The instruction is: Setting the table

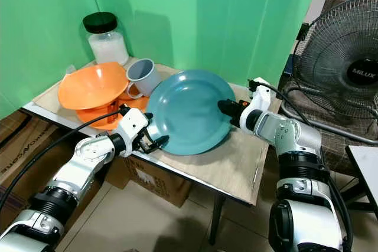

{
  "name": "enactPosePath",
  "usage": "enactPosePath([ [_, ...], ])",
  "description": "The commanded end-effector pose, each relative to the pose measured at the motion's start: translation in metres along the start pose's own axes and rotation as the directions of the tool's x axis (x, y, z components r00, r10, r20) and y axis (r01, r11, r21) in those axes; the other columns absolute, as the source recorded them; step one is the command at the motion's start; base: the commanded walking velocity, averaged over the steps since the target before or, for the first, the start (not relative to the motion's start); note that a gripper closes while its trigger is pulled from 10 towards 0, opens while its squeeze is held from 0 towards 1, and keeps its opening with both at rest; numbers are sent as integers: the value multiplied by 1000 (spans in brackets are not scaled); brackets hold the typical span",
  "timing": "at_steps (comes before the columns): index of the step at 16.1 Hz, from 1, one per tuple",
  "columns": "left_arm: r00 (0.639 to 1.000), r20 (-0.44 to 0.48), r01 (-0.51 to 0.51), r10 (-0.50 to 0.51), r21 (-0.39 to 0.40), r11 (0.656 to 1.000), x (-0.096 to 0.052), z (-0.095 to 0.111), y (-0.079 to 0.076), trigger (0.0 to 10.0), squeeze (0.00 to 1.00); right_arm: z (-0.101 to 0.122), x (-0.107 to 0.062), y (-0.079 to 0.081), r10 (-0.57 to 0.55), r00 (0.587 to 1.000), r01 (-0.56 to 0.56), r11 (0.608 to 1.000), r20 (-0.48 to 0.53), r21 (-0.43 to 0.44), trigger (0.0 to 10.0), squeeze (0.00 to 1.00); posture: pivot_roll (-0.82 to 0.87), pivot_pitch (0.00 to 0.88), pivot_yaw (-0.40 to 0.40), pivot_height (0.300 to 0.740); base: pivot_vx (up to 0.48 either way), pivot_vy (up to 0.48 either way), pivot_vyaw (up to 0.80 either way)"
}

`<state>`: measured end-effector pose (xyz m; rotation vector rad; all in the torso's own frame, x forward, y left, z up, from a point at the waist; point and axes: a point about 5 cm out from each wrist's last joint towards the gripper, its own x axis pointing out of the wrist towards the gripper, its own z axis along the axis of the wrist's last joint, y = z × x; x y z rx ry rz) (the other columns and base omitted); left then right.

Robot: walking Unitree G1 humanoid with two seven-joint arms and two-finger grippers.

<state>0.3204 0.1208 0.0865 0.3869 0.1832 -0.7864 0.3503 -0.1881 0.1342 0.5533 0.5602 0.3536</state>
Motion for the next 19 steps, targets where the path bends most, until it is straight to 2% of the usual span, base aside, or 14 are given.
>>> enactPosePath([
  [1,1000,-10,2,-2,1,1000,-1,-1,3,10000,0,3,-3,-1,-19,1000,20,1000,18,-14,0,0,-130,0,59,740,0,0,0],
  [4,1000,7,-9,9,5,1000,-1,4,6,10000,0,5,-4,-2,-15,999,15,1000,28,1,0,0,-128,2,61,740,0,0,0],
  [6,994,100,-43,43,-3,999,-5,24,12,10000,0,10,-12,-2,-4,998,2,1000,56,31,0,0,-125,7,62,740,0,0,0],
  [7,979,189,-70,74,-29,997,-12,44,16,10000,0,16,-23,-4,-1,996,-1,999,84,34,0,0,-124,10,60,740,0,0,0],
  [8,975,209,-76,81,-33,997,-15,49,17,10000,0,17,-27,-4,-1,996,-2,1000,91,31,0,0,-124,10,60,740,0,0,0],
  [9,950,293,-91,108,-69,993,-28,71,18,10000,0,22,-44,-3,11,991,-15,999,131,32,0,0,-124,17,64,740,0,0,0],
  [12,915,374,-114,150,-116,987,-58,95,8,10000,0,25,-84,8,42,970,-39,999,239,-16,0,0,-127,28,74,740,0,0,0],
  [13,920,344,-149,188,-136,979,-68,93,4,10000,0,26,-99,16,66,945,-54,997,321,-48,6863,0,-126,32,75,740,0,0,0],
  [14,924,300,-200,237,-148,969,-72,88,3,10000,0,25,-108,27,78,922,-39,993,379,-110,10000,0,-126,33,76,740,0,0,0],
  [15,922,233,-277,308,-156,948,-78,79,3,10000,0,17,-119,47,109,894,-20,979,435,-203,10000,0,-130,38,81,740,0,0,0],
  [16,913,215,-316,345,-159,935,-79,76,2,10000,0,12,-122,57,114,878,-2,972,464,-236,10000,0,-130,38,81,740,0,0,0],
  [17,901,200,-357,384,-159,920,-81,76,-1,10000,0,3,-126,69,104,854,27,970,510,-243,10000,0,-131,41,84,740,0,0,0],
  [18,888,199,-385,414,-169,907,-80,78,-4,10000,0,-7,-130,73,57,815,88,971,577,-221,10000,0,-135,45,96,740,0,0,-788],
  [19,886,196,-390,420,-174,904,-80,79,-6,10000,0,-10,-132,74,43,803,107,971,595,-214,10000,0,-135,46,98,740,0,0,-788],
])
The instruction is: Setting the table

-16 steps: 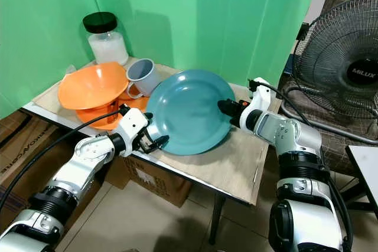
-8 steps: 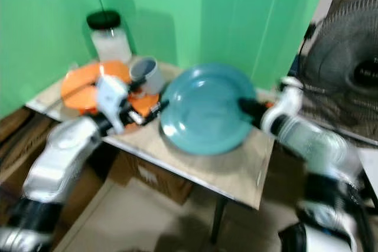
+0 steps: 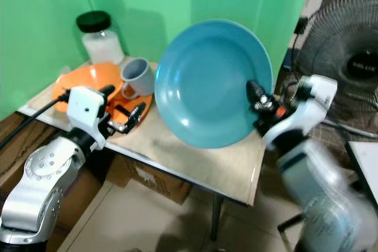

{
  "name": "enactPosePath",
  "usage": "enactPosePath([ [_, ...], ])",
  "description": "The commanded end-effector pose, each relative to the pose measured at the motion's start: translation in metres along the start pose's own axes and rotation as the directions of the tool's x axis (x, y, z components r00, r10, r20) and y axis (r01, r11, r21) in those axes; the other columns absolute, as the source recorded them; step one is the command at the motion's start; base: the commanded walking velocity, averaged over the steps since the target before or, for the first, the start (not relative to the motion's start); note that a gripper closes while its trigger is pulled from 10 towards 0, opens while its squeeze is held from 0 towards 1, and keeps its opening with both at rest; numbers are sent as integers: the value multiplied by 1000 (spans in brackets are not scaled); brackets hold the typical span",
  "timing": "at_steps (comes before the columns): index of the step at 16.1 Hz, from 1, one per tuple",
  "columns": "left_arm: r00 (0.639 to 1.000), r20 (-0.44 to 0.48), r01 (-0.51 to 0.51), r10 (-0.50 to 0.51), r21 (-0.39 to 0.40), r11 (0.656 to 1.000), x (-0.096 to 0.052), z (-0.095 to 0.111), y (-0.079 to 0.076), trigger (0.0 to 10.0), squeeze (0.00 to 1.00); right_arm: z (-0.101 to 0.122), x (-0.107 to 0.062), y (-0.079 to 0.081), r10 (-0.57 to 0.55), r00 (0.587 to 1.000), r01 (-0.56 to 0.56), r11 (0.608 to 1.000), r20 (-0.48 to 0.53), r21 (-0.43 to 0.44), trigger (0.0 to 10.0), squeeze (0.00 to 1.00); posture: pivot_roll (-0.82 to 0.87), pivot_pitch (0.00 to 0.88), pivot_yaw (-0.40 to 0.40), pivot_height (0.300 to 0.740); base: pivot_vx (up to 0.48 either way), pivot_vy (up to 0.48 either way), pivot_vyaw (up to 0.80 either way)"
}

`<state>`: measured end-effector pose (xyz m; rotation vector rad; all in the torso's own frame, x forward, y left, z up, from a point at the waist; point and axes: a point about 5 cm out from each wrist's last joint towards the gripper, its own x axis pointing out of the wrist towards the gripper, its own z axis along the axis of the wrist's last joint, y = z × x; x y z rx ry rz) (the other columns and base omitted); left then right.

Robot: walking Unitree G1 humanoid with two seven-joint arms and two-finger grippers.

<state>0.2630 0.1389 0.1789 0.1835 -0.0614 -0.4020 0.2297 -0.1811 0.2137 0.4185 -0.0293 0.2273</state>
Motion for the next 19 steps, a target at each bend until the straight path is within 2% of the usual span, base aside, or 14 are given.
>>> enactPosePath([
  [1,1000,6,-23,23,14,1000,0,4,-1,10000,0,10,-5,3,-45,994,48,998,97,-28,10000,0,-139,46,105,740,0,0,-788],
  [2,1000,6,-23,23,14,1000,0,4,-1,10000,0,10,-5,3,-45,994,48,998,97,-28,10000,0,-139,46,105,740,0,0,-788],
  [3,999,4,-34,34,15,999,-1,5,-2,10000,0,13,-12,9,-61,987,76,992,151,-96,10000,0,-141,43,113,740,0,0,-788],
  [5,1000,-4,-30,30,28,999,-1,4,-2,10000,0,11,-17,12,-73,982,100,984,173,-150,10000,0,-140,39,115,740,0,0,-788],
  [8,1000,-10,-3,3,60,998,-6,-1,-8,10000,0,-1,-34,13,-123,973,156,975,197,-160,10000,0,-136,32,111,740,0,0,-779],
  [11,999,-23,-27,27,32,999,-10,-4,-6,10000,0,-4,-42,13,-145,969,184,964,203,-191,10000,0,-134,22,109,740,0,0,-775],
  [13,999,-26,-41,42,27,999,-12,-4,-4,10000,0,-8,-40,8,-141,972,185,951,187,-249,10000,0,-131,19,88,740,0,0,-775],
  [15,995,-37,-89,89,20,996,-17,-4,1,10000,0,-3,-30,-1,-192,955,253,925,225,-284,10000,0,-125,9,68,740,0,0,-775],
  [19,993,-33,-114,115,21,993,-17,-4,4,10000,0,-8,-24,2,-172,962,229,929,212,-290,10000,0,-130,12,69,740,0,0,-777],
])
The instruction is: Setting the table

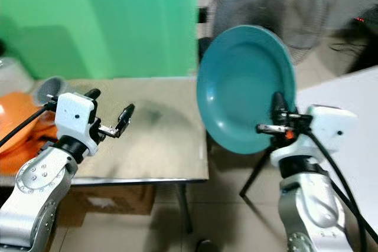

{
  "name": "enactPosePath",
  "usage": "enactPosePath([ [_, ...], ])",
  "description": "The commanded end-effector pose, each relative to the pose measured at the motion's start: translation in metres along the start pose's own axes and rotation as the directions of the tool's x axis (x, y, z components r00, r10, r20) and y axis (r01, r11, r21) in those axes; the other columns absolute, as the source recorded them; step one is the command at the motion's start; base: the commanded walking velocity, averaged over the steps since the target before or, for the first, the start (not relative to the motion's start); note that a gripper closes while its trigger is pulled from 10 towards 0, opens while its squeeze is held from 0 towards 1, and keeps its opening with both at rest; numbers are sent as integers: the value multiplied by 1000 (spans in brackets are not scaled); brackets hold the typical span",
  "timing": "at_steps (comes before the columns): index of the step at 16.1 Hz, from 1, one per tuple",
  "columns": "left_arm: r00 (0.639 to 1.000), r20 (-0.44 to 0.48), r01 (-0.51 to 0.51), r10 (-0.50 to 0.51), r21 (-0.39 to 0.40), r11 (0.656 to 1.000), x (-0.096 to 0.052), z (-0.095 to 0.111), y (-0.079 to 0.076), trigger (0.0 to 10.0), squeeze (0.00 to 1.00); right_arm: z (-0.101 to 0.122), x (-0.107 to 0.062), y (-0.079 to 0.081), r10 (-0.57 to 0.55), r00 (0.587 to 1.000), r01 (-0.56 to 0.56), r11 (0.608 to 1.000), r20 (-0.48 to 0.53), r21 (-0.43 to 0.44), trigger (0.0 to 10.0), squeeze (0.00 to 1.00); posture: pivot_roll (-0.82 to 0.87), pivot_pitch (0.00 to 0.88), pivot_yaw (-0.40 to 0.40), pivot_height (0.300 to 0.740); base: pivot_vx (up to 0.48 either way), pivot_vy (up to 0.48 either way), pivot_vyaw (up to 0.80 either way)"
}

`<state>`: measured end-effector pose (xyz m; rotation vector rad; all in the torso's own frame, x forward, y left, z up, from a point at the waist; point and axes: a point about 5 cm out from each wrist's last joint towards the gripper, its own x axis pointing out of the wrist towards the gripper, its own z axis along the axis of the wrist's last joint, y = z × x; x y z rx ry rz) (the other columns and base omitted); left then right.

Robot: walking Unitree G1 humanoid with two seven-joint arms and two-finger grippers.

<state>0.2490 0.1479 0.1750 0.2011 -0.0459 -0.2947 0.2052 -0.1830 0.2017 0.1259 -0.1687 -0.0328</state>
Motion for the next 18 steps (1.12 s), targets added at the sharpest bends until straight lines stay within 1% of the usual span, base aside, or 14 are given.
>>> enactPosePath([
  [1,1000,-13,-22,22,4,1000,0,-1,2,10000,0,2,3,4,18,999,-18,1000,27,-6,10000,0,-136,21,65,740,0,0,-781],
  [4,999,-21,-39,39,2,999,0,-2,0,10000,0,-3,5,4,18,1000,-18,1000,2,0,10000,0,-125,36,57,740,0,0,-781],
  [7,998,-19,-63,63,5,998,0,-2,3,10000,0,-4,10,9,36,999,-36,999,-1,-2,10000,0,-122,37,43,740,0,0,-785],
  [9,997,-17,-79,79,0,997,2,-1,4,10000,0,-6,12,9,42,999,-42,999,-13,-12,10000,0,-126,40,39,740,0,0,-788],
  [12,997,-18,-75,75,-20,997,2,-2,2,10000,0,-6,13,7,39,999,-40,999,-25,-23,10000,0,-131,44,37,740,0,0,-788],
  [18,997,-16,-76,75,-24,997,2,-2,-2,10000,0,-6,12,7,51,998,-52,998,-47,-28,10000,0,-143,51,27,740,0,0,-788],
])
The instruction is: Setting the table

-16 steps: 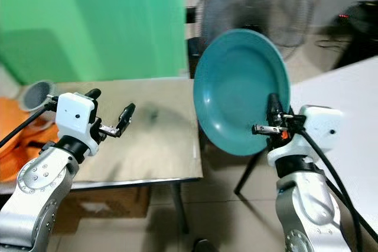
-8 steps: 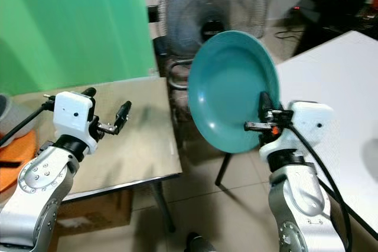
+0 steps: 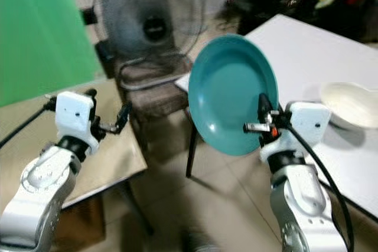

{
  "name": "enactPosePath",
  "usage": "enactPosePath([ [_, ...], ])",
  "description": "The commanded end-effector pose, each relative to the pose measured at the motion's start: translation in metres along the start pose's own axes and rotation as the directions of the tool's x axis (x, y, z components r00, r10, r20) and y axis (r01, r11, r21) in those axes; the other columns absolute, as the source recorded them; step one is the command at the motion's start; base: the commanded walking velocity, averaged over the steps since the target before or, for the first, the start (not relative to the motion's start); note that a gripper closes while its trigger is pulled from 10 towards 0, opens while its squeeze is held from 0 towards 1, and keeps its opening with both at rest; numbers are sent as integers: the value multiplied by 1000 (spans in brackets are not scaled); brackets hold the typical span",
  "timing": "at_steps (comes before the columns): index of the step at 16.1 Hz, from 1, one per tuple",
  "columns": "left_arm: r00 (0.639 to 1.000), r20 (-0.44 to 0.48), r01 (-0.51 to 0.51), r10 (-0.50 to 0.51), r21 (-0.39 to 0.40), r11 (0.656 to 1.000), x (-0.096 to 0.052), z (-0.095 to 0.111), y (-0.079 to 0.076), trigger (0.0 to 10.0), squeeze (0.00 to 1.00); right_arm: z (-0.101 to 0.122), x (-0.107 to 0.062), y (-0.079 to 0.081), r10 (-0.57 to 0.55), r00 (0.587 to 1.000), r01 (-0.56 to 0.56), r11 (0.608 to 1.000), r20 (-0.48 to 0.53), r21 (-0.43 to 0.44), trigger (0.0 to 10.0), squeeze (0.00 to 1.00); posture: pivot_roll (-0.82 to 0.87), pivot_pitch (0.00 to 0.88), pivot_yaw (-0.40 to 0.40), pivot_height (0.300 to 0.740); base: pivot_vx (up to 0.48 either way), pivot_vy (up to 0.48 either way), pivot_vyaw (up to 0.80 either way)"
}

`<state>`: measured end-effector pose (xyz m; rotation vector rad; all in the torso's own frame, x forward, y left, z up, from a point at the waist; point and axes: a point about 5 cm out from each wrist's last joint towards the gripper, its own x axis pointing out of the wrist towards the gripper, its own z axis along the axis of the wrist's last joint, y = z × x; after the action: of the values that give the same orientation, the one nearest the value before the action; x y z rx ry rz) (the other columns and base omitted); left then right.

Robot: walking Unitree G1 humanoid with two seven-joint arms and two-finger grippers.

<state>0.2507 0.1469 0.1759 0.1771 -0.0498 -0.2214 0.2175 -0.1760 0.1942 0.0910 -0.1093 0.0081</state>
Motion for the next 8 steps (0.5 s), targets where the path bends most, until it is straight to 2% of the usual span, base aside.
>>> enactPosePath([
  [1,1000,-14,-2,2,-3,1000,0,-3,-1,10000,0,4,1,1,12,1000,-12,1000,15,3,10000,0,-144,50,26,740,0,0,-788],
  [8,1000,-18,-15,15,-25,1000,-1,-3,0,10000,0,2,2,4,35,999,-35,999,-13,25,10000,0,-148,49,29,740,0,0,-788],
])
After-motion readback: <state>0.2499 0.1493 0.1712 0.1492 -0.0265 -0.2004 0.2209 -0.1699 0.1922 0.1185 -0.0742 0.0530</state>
